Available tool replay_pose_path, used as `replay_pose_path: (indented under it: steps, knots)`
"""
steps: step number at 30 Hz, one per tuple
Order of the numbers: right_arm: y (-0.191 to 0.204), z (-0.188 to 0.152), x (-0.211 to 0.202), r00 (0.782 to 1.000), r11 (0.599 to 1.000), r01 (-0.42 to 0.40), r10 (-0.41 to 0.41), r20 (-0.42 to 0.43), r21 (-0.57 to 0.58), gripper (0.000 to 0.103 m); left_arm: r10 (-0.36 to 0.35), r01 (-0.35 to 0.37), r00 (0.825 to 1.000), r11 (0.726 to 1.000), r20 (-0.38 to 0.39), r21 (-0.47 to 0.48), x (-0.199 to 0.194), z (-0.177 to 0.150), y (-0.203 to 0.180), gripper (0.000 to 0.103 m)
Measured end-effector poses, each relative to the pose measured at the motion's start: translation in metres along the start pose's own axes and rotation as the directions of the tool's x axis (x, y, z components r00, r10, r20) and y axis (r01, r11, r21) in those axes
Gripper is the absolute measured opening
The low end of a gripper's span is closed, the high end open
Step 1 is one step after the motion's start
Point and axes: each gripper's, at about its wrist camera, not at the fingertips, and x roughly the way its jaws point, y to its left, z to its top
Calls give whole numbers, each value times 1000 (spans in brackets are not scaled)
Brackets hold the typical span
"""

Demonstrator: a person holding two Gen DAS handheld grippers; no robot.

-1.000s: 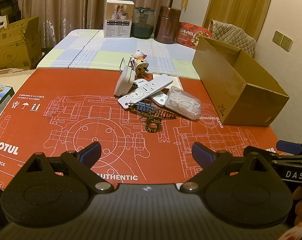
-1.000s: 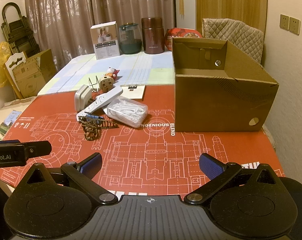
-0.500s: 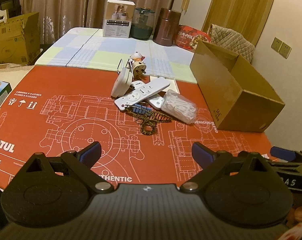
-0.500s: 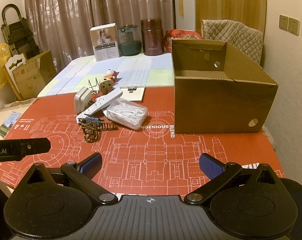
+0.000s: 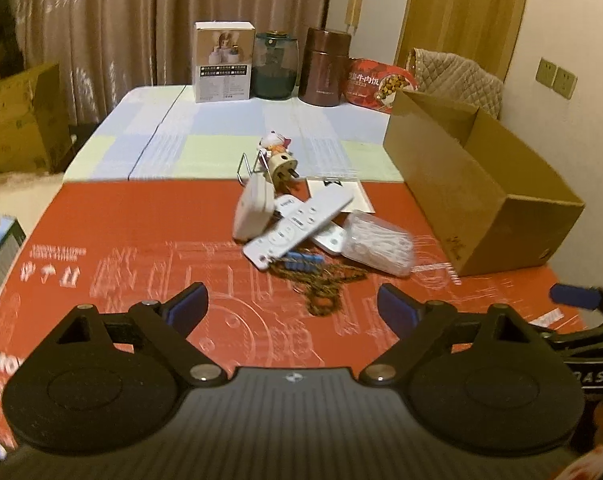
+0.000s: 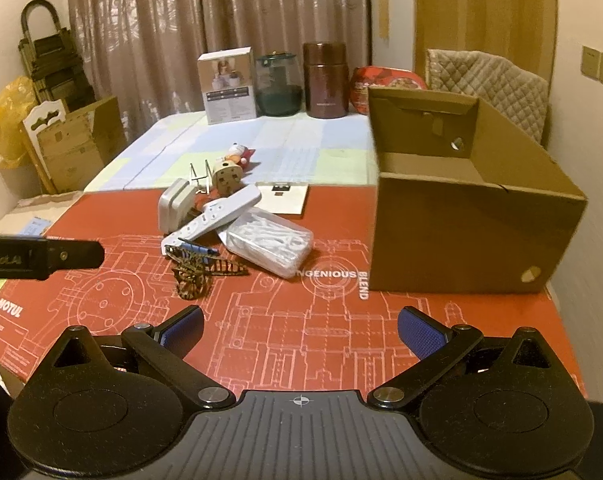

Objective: Organize rigid objects
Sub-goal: 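Grasp the striped hair claw clip with the left tool while the right tool grasps the blue binder clip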

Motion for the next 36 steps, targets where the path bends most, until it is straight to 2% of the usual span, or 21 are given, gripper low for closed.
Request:
replay_pose_path:
  steps: [6, 10, 12, 15, 20, 24, 27, 36]
  knots:
    - [4, 6, 28, 999, 998, -48, 47, -11, -49, 100, -18, 19, 1000, 998, -15, 60, 33, 3, 7, 89]
    - [7, 8, 50, 998, 994, -49, 45, -41, -95, 100, -47, 50, 999, 993, -25, 108, 57, -1, 4, 88]
    - [5, 8, 62, 997, 993, -55, 48, -66, -105, 89, -69, 73, 997, 990, -35, 119, 68, -2, 2, 83]
    - [-1, 5, 77, 992, 994, -73, 63, -106, -84, 83, -89, 94, 995, 987, -42, 132, 85, -4, -4, 81]
    - [-6, 3, 92, 987, 992, -87, 74, -139, -88, 78, -124, 135, 989, 977, -77, 162, 114, -8, -19, 67]
    - [-10, 1, 100, 986, 993, -72, 56, -157, -96, 78, -122, 138, 988, 975, -96, 177, 131, -11, -28, 48]
    - [-13, 0, 104, 984, 993, -69, 51, -168, -99, 78, -108, 125, 989, 976, -101, 180, 139, -12, -31, 28]
    - [-3, 4, 105, 985, 984, -118, 98, -142, -134, 78, -40, 54, 994, 988, -97, 146, 120, -10, -5, 26]
